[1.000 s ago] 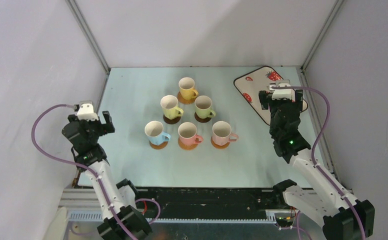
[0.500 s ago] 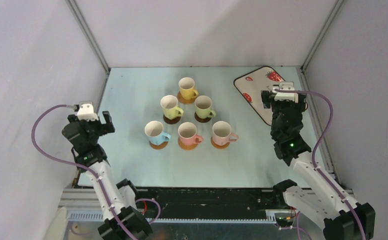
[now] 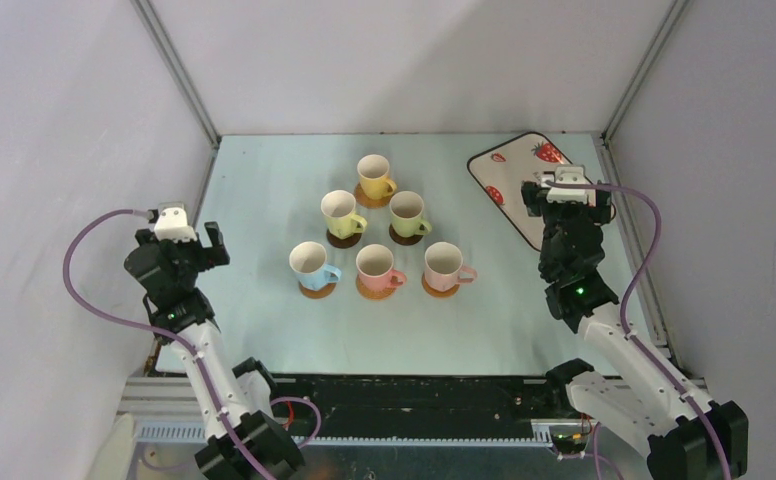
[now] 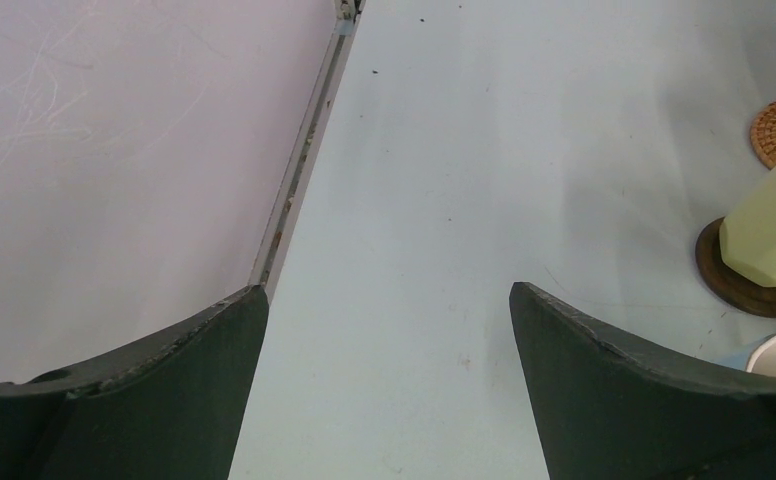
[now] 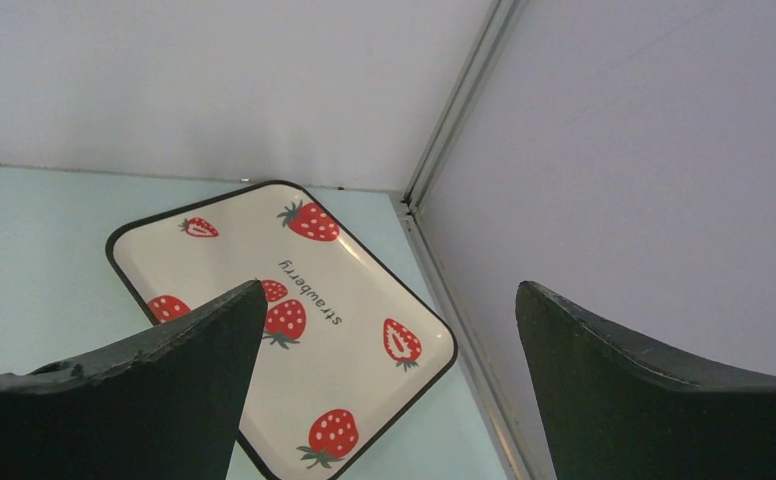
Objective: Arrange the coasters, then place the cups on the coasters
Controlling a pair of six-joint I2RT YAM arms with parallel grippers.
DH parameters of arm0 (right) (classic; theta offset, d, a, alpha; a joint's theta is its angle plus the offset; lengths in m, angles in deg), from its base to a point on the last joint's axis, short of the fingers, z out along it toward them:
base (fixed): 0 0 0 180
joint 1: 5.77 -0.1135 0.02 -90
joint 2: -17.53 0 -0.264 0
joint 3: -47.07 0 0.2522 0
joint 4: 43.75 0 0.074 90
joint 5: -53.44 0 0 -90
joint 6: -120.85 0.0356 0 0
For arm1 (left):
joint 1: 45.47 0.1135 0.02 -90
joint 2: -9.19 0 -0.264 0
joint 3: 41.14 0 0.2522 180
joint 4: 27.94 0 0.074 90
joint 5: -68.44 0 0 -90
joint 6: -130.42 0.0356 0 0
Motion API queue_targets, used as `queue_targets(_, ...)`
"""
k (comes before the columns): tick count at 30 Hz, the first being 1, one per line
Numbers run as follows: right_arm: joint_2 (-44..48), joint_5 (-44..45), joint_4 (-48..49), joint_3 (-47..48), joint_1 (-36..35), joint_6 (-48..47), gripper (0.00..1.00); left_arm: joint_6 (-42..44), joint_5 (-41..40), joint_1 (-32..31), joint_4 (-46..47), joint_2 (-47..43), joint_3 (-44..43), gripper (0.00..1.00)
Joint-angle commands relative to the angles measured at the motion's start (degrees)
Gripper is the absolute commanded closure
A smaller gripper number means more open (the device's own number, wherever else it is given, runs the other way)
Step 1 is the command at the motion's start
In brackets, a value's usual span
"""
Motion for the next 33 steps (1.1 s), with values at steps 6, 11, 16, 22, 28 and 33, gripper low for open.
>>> queue_targets(6,-0.5,1.92,4.6,-0.1,-0.35,-1.1,0.01,-1.22,0.45,-0.17,2.59,0.43,0.21,0.02)
queue_targets(11,-1.53,3.16,5.99,-0.09,-0.56,-2.2,0.01,-1.33,0.42,-0.18,2.39,0.37,0.15,0.02)
queue_targets(16,-1.46,3.35,6.24,-0.09,-0.61,-2.38,0.01,-1.42,0.44,-0.24,2.49,0.35,0.12,0.02)
queue_targets(22,-1.6,3.32,6.16,-0.04,-0.62,-2.35,0.01,-1.44,0.36,-0.24,2.45,0.46,0.09,0.02)
queue_targets(28,-1.7,3.36,6.03,-0.1,-0.61,-2.36,0.01,-1.39,0.44,-0.18,2.43,0.59,0.07,0.02)
queue_targets(33,-1.63,3.34,6.19,-0.08,-0.7,-2.47,0.01,-1.36,0.42,-0.17,2.47,0.52,0.07,0.02)
